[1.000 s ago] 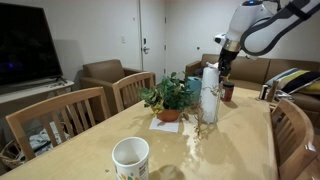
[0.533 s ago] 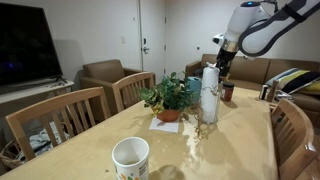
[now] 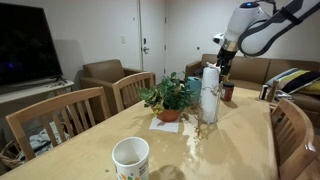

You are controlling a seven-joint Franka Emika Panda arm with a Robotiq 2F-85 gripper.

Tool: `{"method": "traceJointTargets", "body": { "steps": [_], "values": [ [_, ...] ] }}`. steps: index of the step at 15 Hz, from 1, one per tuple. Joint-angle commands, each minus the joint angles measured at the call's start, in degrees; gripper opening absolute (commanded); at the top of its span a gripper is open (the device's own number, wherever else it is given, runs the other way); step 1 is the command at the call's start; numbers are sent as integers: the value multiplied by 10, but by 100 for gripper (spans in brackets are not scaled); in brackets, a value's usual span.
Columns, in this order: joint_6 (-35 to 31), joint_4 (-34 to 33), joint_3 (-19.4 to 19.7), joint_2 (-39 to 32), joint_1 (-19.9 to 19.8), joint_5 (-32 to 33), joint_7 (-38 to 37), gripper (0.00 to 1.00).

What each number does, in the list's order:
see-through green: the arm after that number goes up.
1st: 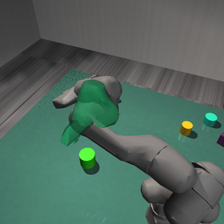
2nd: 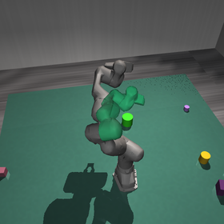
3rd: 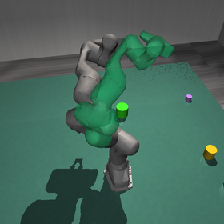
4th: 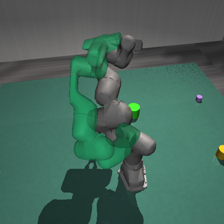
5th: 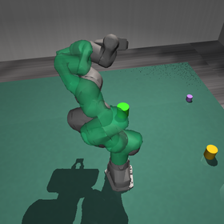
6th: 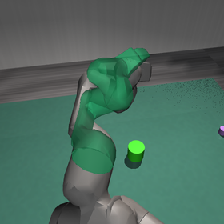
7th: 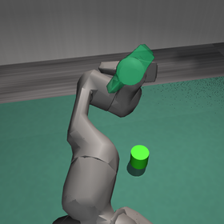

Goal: Pull the roll of the object slightly

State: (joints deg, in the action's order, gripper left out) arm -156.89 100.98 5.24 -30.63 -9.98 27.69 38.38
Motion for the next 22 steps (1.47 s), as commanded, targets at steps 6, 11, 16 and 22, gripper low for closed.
{"method": "traceJointTargets", "body": {
  "steps": [6, 11, 16, 22],
  "values": [
    [134, -37, 57, 9, -2, -51, -149, 100],
    [198, -53, 128, 9, 68, 46, -353, 100],
    [268, -63, 167, 3, 113, 166, -545, 100],
    [362, -65, 127, 0, 92, 201, -639, 100]
  ]
}}
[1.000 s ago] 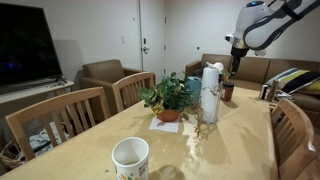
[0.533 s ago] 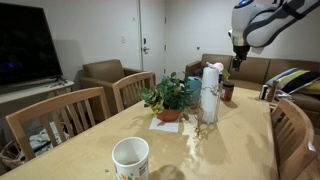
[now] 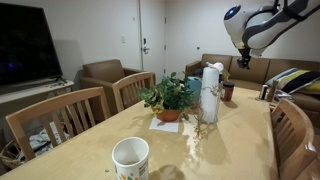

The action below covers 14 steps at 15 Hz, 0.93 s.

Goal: Pull the roll of the object slightly

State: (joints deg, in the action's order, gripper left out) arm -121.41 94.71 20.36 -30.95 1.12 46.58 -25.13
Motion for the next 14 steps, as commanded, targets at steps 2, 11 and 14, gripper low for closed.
{"method": "traceJointTargets", "body": {
  "steps": [2, 11, 14],
  "values": [
    [17, -5, -24, 0, -17, 13, -17, 100],
    [8, -30, -64, -1, -50, -109, -50, 100],
    [1, -42, -67, -15, -57, -198, -70, 100]
  ]
}}
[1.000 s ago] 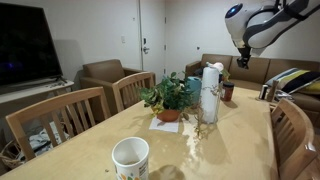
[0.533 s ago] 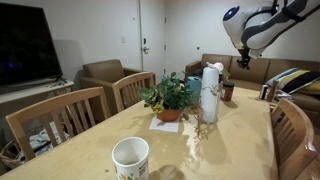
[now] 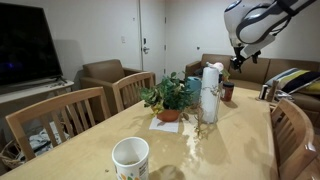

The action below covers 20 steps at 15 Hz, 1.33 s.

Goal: Pull the roll of the object slightly

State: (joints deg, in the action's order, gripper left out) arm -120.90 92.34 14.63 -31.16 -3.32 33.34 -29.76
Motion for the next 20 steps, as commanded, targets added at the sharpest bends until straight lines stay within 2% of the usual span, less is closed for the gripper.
{"method": "traceJointTargets", "body": {
  "steps": [1, 7, 10, 15, 20],
  "values": [
    [-10, -22, -9, -18, -13, -96, -29, 100],
    [-41, -37, -17, -52, -24, -264, -83, 100],
    [-68, -40, -8, -59, -29, -318, -121, 100],
    [-88, -57, -2, -58, -38, -346, -151, 100],
    [-73, -74, -31, -55, -47, -376, -106, 100]
  ]
}}
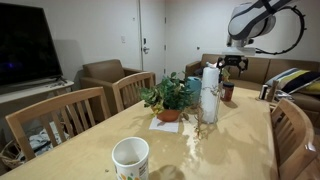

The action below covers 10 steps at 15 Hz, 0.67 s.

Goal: Pull the roll of the object slightly

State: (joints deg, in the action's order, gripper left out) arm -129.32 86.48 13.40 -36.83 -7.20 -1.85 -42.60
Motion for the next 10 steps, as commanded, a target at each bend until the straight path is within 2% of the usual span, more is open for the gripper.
{"method": "traceJointTargets", "body": {
  "steps": [1, 10],
  "values": [
    [11, -16, -26, 4, -10, -33, 34, 100],
    [21, -35, -44, 0, -6, -58, 56, 100]
  ]
}}
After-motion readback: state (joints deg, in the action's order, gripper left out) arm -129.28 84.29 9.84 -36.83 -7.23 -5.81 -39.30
